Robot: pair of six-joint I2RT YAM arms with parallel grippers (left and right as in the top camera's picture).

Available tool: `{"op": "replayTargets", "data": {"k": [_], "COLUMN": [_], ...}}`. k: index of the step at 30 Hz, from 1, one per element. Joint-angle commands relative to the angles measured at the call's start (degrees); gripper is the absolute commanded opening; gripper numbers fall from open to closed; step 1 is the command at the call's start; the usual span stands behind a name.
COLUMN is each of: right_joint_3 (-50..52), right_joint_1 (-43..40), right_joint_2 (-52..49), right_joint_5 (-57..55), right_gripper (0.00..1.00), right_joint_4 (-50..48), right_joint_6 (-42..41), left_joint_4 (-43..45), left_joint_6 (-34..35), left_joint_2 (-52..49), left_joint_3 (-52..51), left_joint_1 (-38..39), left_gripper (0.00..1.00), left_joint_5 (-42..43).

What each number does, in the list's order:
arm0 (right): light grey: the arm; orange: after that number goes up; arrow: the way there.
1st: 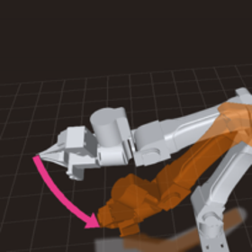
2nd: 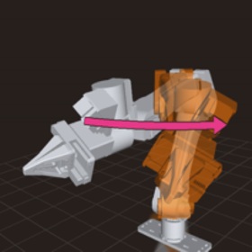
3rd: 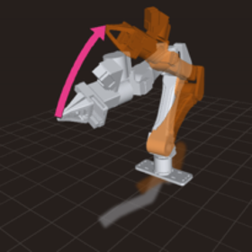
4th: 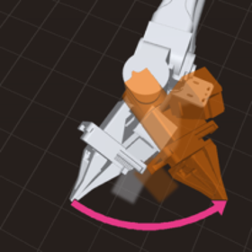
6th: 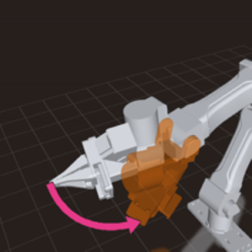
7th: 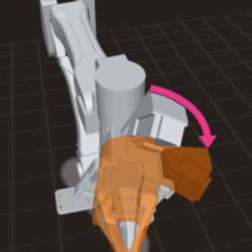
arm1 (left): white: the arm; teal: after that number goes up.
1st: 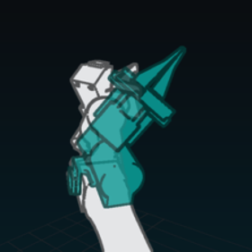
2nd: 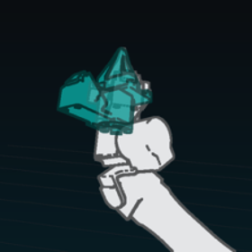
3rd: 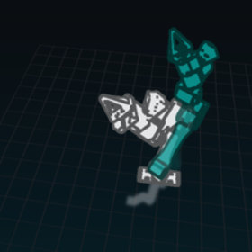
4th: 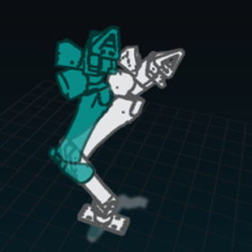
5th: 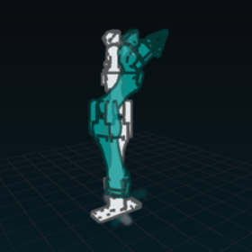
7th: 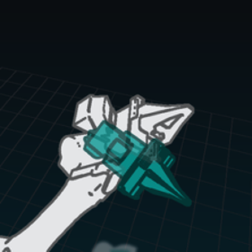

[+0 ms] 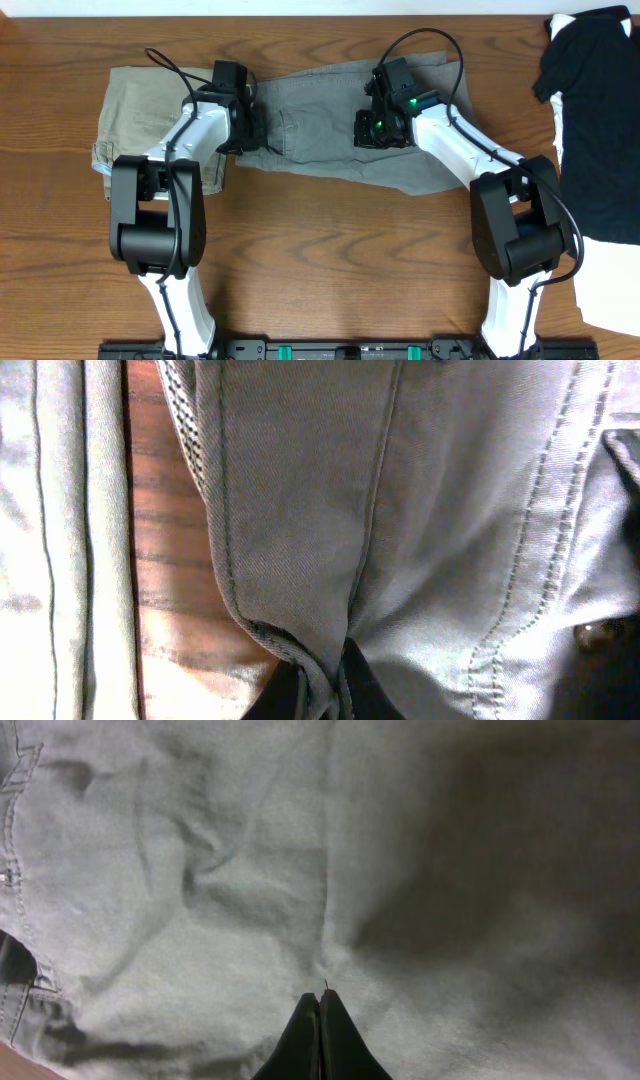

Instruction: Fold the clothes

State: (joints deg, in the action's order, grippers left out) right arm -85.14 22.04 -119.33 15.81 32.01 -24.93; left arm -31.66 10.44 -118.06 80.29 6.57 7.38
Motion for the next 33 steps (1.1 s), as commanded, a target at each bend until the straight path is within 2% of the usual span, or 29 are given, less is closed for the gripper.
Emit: {"op": "replayTargets", "data": {"k": [1, 12, 26, 33], "right_joint_3": [-0.28, -2.84, 1.99, 6.47], "right_joint_1": [-0.37, -4.02, 0.83, 2.40], "right_joint_2": [-0.24, 0.92, 0.92, 0.92], "right_joint_5": [-0.31, 4.13, 3.89, 4.35], "right_gripper": [0.01, 0.02, 0.01, 0.01], "right_joint_4": [-0.13, 2.36, 2.08, -0.61], "right_joint_6": [1.68, 1.01, -6.38, -7.52], "left_joint_4": [-0.63, 0.46, 2.14, 1.22], "left_joint_6": [-0.20, -0.31, -0.31, -0.28], "left_joint_2": [4.79, 16.76, 17.79, 17.88], "left_joint_3": [-0.63, -0.63, 0.87, 3.13], "left_joint_1": [0.31, 0.46, 3.54, 3.54], "left_gripper": [0.06, 0.06, 0.06, 0.06], "left_joint_5": [0.76, 1.07, 1.22, 1.22]}}
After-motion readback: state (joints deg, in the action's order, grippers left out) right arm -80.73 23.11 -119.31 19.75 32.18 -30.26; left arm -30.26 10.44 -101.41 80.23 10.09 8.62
